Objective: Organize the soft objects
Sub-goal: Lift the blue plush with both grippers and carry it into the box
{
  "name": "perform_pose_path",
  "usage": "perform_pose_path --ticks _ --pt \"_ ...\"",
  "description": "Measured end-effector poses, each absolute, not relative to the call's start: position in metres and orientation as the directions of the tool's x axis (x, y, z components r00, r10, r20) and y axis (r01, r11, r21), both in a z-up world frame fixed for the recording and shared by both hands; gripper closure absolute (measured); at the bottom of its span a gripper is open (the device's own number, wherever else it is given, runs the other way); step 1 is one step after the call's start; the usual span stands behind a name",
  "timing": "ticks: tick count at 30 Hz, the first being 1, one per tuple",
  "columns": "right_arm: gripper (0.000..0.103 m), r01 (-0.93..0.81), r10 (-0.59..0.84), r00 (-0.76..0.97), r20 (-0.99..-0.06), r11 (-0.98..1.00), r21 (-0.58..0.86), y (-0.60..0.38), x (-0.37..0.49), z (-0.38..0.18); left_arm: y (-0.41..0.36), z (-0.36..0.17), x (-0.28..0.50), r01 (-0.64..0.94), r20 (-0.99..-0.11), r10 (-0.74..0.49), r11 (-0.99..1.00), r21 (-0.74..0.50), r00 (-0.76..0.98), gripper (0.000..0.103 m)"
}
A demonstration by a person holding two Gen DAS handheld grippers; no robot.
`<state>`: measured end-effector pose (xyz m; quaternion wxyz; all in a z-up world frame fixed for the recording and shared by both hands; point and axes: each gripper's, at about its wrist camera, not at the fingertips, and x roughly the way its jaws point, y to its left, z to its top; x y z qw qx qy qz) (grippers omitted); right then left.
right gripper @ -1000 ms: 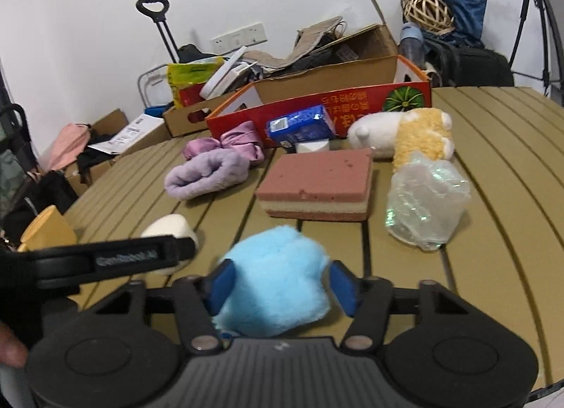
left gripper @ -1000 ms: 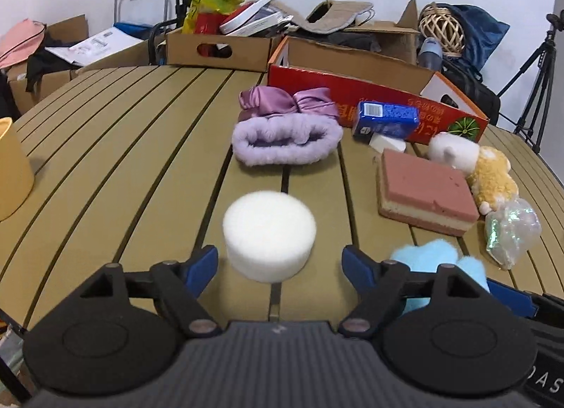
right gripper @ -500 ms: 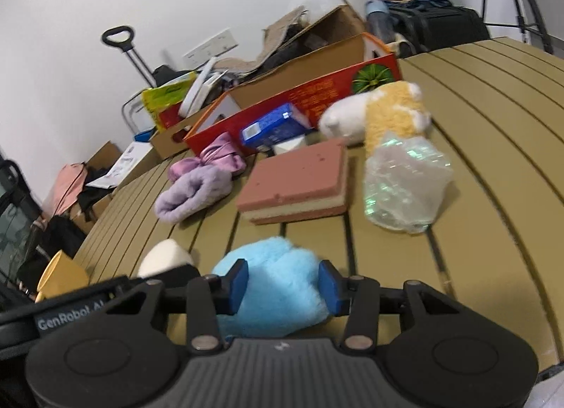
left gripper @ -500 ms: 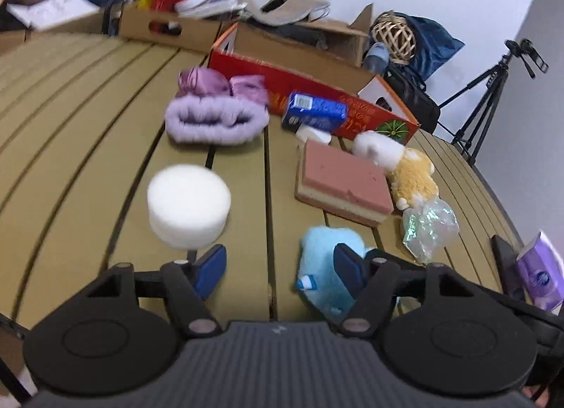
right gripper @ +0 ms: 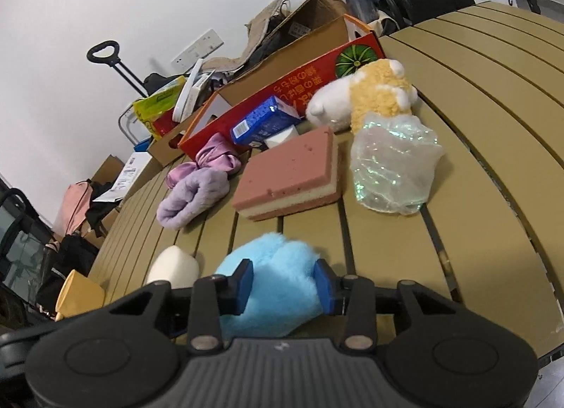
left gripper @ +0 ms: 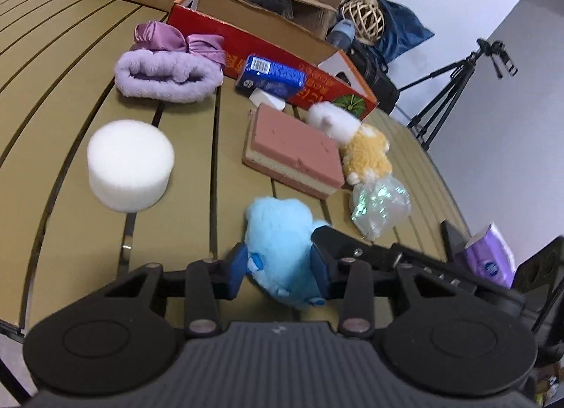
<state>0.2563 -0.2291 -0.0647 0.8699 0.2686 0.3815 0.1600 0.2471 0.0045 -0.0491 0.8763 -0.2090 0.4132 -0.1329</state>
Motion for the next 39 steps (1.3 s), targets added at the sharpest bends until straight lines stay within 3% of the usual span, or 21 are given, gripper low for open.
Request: perform_pose_path --ticks 8,14,22,31,36,39 --pt "0.072 -0.074 0.475 0.667 -0.573 0.809 0.584 -0.226 0.253 -0.062 -0.001 -0.043 0.242 0.08 -0.652 -0.395 0.886 -0.458 0.647 0.071" --pt "0.072 -0.128 0.476 0.732 -0.487 0.798 0.589 -0.226 0.255 -0.024 0.007 -0.002 0.249 0.124 -0.558 -0.424 0.86 -0.494 0.714 0.071" --pt "0.072 -0.222 0.46 0.78 -0.423 0.836 0.501 -0.206 0.399 0.044 0.022 0.049 0.396 0.162 -0.486 -0.423 0.856 -0.49 0.765 0.071" --pt "0.072 -0.145 0.518 0.652 -0.554 0.802 0.58 -0.154 0.615 0.017 0.064 0.027 0.59 0.044 -0.622 -0.335 0.899 -0.435 0.708 0.072" --pt "0.075 -0.083 0.532 0.563 -0.632 0.798 0.597 -0.124 0.683 -0.02 0.077 0.01 0.629 -0.004 -0.634 -0.212 0.947 -0.322 0.744 0.07" --pt "0.075 -0.089 0.511 0.522 -0.683 0.829 0.552 -0.106 0.696 -0.037 0.089 0.004 0.631 -0.009 -0.604 -0.217 0.937 -0.349 0.766 0.07"
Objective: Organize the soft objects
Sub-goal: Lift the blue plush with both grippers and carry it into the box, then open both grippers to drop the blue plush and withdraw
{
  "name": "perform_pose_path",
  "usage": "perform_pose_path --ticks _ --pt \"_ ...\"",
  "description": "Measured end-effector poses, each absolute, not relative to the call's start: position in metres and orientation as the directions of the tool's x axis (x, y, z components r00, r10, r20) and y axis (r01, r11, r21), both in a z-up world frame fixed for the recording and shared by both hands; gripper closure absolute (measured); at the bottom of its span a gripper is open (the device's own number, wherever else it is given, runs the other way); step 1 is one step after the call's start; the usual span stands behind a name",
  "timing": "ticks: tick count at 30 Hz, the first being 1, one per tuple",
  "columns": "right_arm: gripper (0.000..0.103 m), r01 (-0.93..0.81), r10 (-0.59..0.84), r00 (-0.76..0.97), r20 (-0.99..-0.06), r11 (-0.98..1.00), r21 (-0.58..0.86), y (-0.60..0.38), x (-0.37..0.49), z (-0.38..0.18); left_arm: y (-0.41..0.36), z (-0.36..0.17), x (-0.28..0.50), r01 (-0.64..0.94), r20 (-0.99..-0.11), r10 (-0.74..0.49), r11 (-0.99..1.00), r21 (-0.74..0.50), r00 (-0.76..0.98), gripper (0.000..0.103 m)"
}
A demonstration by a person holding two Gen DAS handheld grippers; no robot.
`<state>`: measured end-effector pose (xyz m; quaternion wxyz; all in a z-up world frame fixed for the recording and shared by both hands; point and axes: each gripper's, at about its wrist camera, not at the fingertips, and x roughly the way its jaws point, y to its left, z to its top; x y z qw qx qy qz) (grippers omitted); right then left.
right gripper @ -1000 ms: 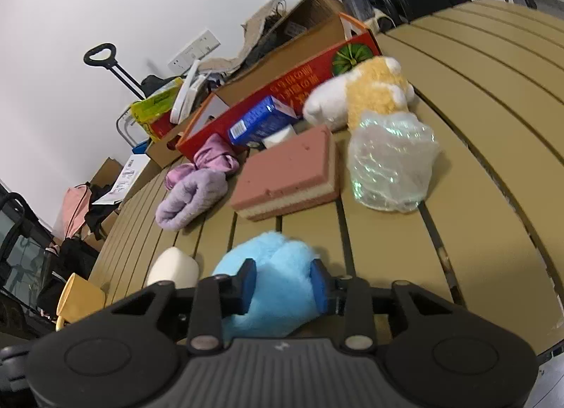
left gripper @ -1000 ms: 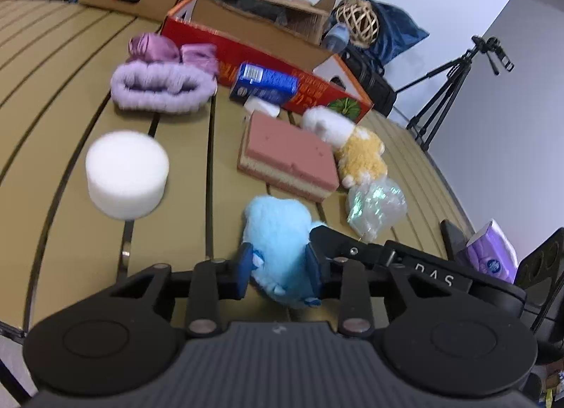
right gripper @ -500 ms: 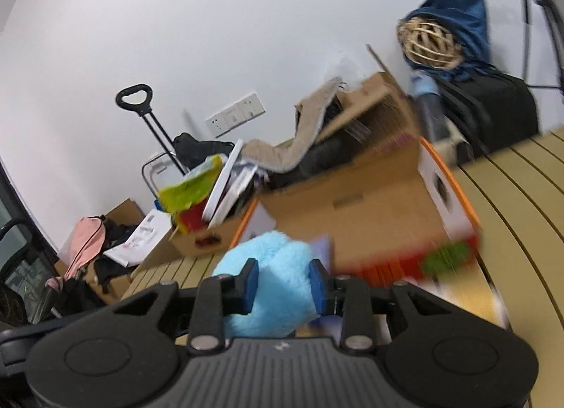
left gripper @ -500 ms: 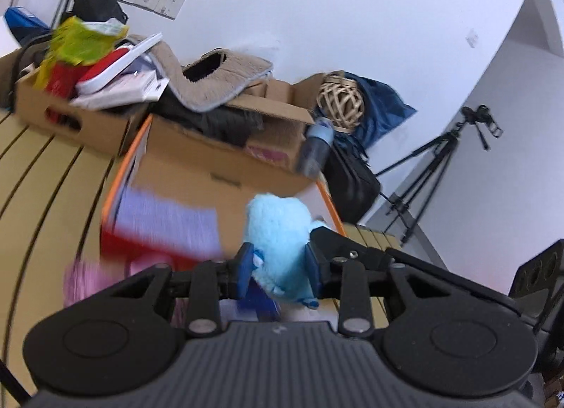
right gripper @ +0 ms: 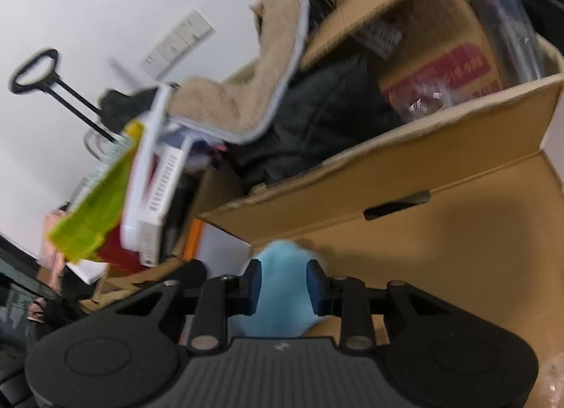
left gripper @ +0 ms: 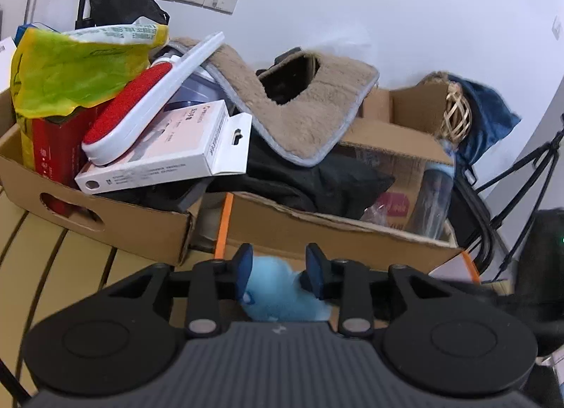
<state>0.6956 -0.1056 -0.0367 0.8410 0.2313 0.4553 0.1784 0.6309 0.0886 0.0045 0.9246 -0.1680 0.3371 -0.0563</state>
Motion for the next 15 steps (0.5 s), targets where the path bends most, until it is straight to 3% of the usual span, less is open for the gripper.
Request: perform_pose_path --ticks 5,9,12,15 --pt "0.075 -0.163 0.539 0.507 -0.673 0.826 0.539 -0.098 0.691 -0.039 0.094 0.005 0.623 0.001 -0.575 -0.2 0.945 -0.326 0.793 0.06" --pt "0.073 -0.175 0.524 0.527 -0.669 0.838 0.517 -0.108 0.683 -0.027 0.09 0.006 0.616 0.009 -0.6 -0.189 0.957 -0.29 0.778 0.06" --pt "0.067 -0.208 0.488 0.568 -0.663 0.865 0.457 -0.118 0.667 -0.008 0.084 0.01 0.599 0.031 -0.596 -0.172 0.97 -0.239 0.784 0.056" --pt "0.063 -0.242 0.452 0.603 -0.657 0.889 0.389 -0.129 0.647 0.012 0.078 0.021 0.579 0.049 -0.594 -0.145 0.984 -0.174 0.791 0.045"
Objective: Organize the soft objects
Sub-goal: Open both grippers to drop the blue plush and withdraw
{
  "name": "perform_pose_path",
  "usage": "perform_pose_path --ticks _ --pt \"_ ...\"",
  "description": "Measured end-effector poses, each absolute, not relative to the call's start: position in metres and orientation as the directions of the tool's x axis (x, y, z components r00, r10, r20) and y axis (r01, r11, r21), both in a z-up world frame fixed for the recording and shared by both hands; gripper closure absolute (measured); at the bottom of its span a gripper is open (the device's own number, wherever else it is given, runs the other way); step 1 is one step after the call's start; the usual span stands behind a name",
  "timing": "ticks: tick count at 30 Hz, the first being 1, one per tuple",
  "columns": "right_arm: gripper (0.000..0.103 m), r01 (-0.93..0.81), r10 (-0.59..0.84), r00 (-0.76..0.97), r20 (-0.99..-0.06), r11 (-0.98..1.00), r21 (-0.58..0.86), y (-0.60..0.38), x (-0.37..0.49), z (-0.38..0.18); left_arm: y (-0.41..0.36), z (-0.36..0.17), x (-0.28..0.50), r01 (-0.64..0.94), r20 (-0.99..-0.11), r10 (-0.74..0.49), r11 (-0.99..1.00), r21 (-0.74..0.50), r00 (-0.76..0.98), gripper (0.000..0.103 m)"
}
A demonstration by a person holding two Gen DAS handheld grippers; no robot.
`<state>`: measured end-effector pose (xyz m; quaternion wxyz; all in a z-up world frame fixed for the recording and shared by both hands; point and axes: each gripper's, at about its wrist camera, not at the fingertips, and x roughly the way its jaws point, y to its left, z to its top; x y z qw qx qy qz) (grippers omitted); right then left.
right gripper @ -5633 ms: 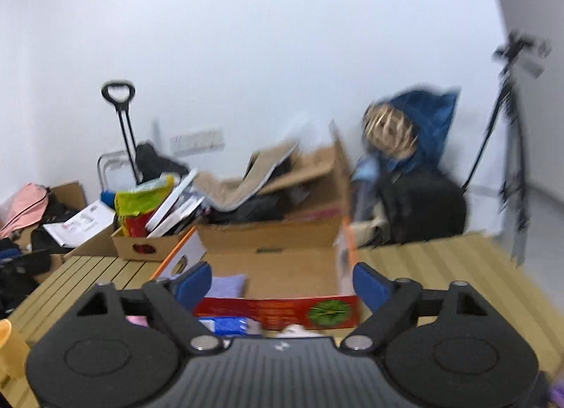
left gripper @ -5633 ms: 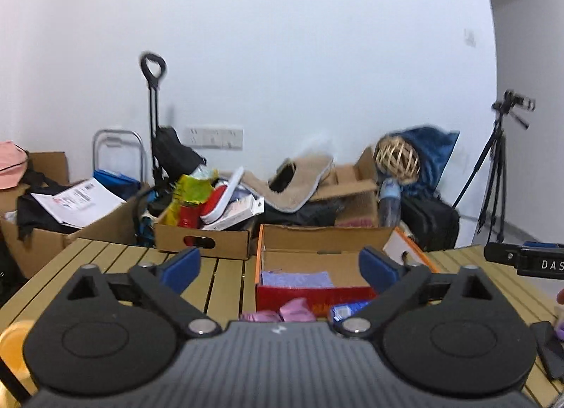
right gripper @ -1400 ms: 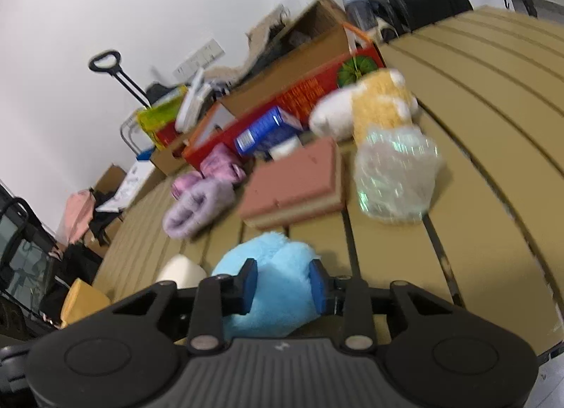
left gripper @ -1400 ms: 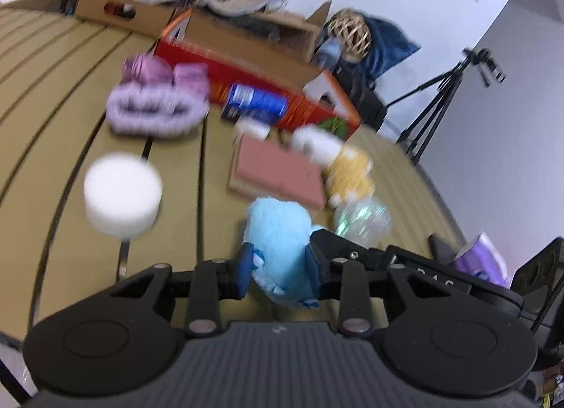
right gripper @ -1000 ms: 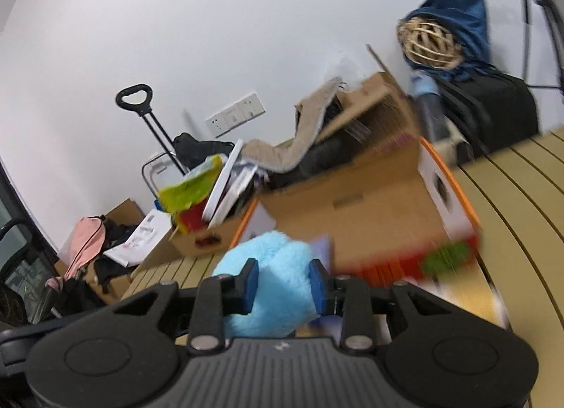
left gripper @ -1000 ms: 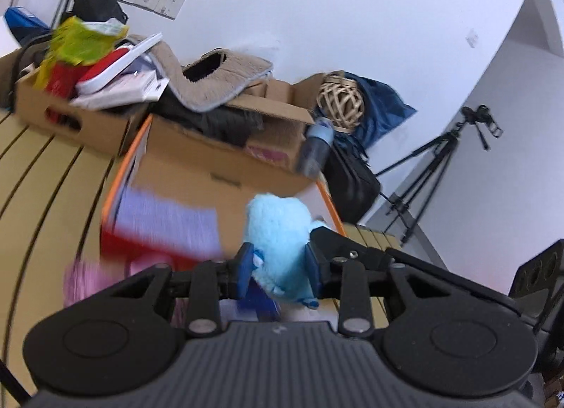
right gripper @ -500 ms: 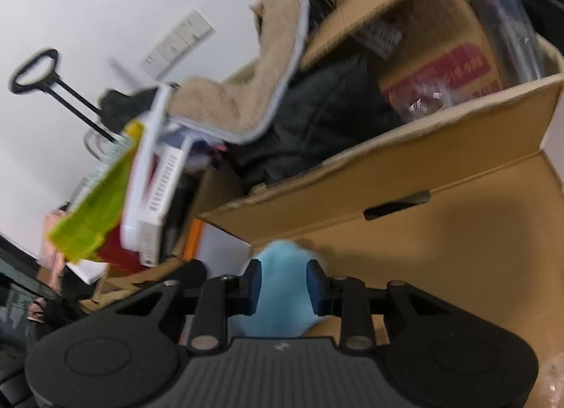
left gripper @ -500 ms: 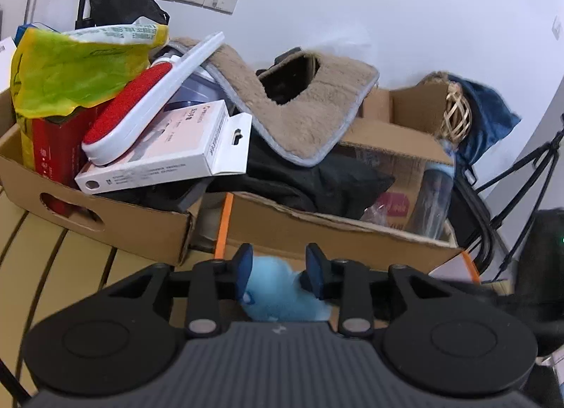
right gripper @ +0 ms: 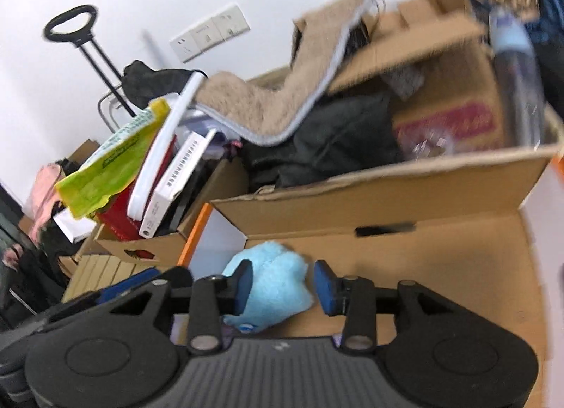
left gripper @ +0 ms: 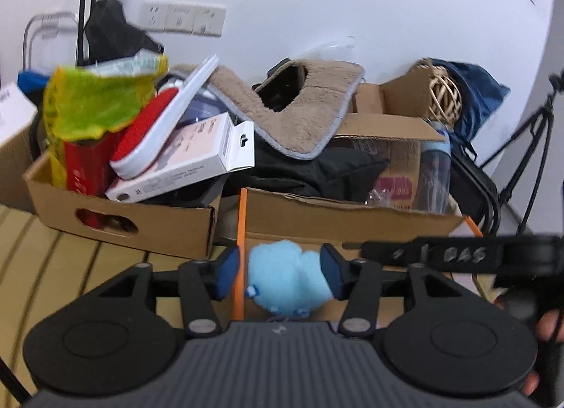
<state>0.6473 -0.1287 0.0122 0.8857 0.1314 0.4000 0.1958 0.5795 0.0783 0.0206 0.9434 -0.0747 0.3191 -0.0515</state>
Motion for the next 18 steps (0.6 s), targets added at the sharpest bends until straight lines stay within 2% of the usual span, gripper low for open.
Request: perform_pose_path --ticks 4,5,6,7,8,10,18 --pt "0.047 -0.278 0.393 0.666 -0.634 0.92 0.278 -0.151 0.609 0.036 0.072 0.037 0.549 0.038 -0.57 -0.064 0.998 -0.056 0.819 0.033" --pt "0.045 -0.278 0.37 0.689 -0.624 0.929 0.245 -0.157 0.599 0.041 0.071 0.041 0.54 0.027 -0.548 -0.045 0.999 -0.04 0.836 0.024" --pt "0.043 -0.276 0.349 0.712 -0.61 0.937 0.214 -0.163 0.588 0.046 0.072 0.046 0.529 0.005 -0.519 -0.02 1.0 -0.03 0.855 0.022" --pt "0.037 -0.265 0.325 0.739 -0.59 0.946 0.188 -0.17 0.575 0.052 0.071 0.05 0.518 -0.007 -0.493 -0.006 1.0 -0.026 0.87 0.022" --pt "0.026 -0.245 0.302 0.767 -0.567 0.953 0.177 -0.178 0.564 0.057 0.069 0.055 0.507 -0.006 -0.474 -0.003 1.0 -0.018 0.88 0.022" --pt "0.018 -0.204 0.266 0.819 -0.508 0.963 0.177 -0.194 0.533 0.069 0.065 0.066 0.482 -0.003 -0.445 0.005 1.0 0.005 0.896 0.019" --pt "0.011 -0.221 0.241 0.896 -0.374 0.97 0.097 -0.219 0.405 0.114 0.041 0.096 0.366 -0.04 -0.328 0.06 0.997 0.068 0.943 0.011"
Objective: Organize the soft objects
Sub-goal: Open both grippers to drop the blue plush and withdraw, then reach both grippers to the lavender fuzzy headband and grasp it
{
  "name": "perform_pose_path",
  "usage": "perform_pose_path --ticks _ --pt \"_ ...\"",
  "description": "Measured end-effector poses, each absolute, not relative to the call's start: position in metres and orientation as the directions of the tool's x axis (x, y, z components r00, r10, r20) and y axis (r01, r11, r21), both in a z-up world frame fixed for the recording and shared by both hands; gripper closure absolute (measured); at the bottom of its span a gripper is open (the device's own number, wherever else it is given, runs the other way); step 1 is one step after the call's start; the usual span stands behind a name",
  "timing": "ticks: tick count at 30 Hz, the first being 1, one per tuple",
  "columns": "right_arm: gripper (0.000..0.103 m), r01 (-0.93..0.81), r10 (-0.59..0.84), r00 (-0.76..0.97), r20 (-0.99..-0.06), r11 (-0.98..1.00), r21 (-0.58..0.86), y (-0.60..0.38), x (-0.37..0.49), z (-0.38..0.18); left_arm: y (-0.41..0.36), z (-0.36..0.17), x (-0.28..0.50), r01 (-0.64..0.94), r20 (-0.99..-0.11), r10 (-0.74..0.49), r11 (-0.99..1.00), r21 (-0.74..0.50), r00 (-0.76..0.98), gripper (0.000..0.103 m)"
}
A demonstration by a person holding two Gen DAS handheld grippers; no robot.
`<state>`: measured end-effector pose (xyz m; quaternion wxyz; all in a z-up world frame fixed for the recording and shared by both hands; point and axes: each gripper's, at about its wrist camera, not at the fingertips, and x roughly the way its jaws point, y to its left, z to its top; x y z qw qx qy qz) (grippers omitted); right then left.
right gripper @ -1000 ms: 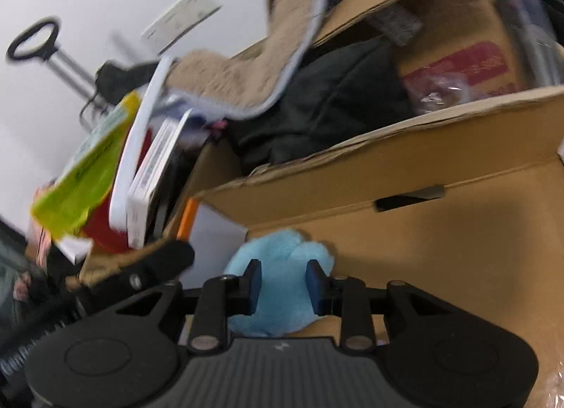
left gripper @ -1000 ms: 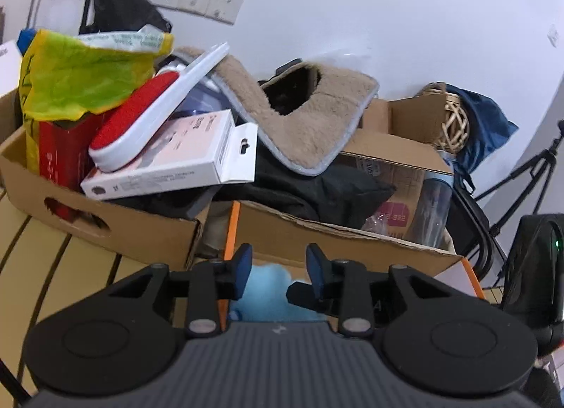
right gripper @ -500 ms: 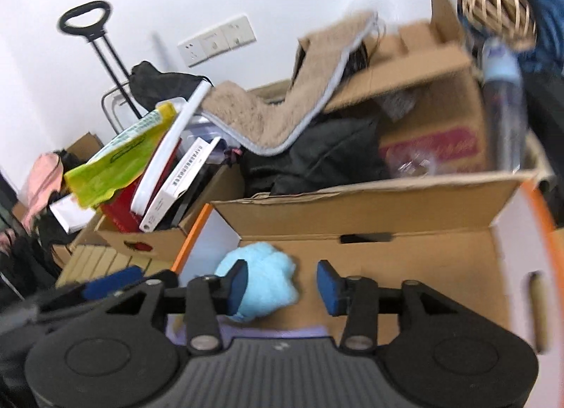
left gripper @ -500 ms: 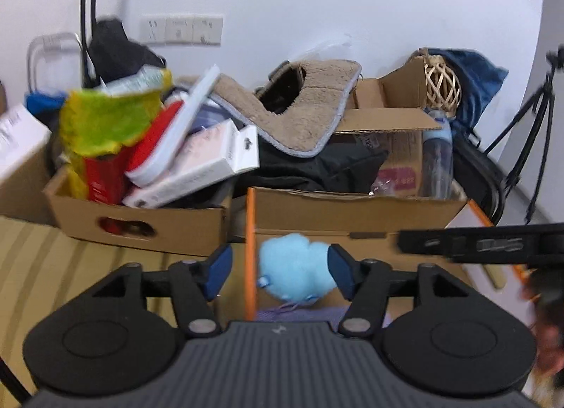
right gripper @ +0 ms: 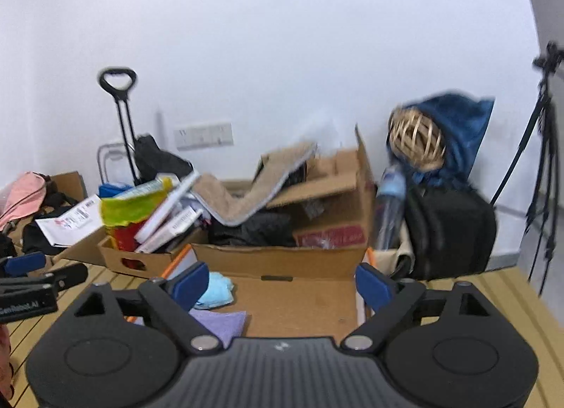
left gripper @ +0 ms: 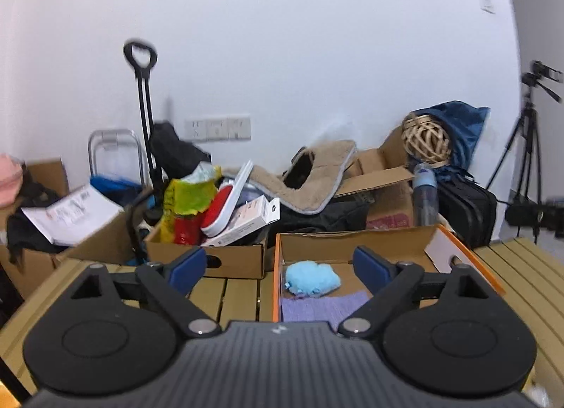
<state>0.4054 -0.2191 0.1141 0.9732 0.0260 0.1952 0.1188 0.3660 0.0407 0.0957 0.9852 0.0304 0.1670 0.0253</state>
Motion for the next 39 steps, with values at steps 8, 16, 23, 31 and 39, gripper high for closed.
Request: perform_pose_path --ticks 8,16,23,31,39 --pt "0.001 -0.234 0.225 0.949 -0.22 0.972 -0.015 -0.22 0.258 0.117 0.03 0.092 0.241 -0.051 -0.28 0.056 0.998 0.027 0.958 0.006" --pt "0.001 -0.18 0.186 0.949 -0.255 0.983 0.047 -0.223 0.13 0.05 0.016 0.038 0.119 -0.048 -0.287 0.039 0.999 -0.025 0.957 0.005" --pt "0.001 -0.155 0.169 0.941 -0.292 0.985 0.071 -0.225 0.056 0.006 0.009 0.015 0.042 0.006 -0.298 -0.017 0.999 -0.037 0.954 0.003" --pt "0.0 -0.122 0.133 0.97 -0.205 0.99 0.068 -0.233 0.022 -0.01 -0.004 0.002 0.016 0.06 -0.221 -0.05 0.997 0.041 0.974 0.001" --pt "0.0 -0.112 0.128 0.96 -0.25 0.991 0.077 -0.233 0.034 -0.01 -0.005 -0.002 0.023 0.057 -0.253 -0.045 0.997 0.042 0.967 0.001"
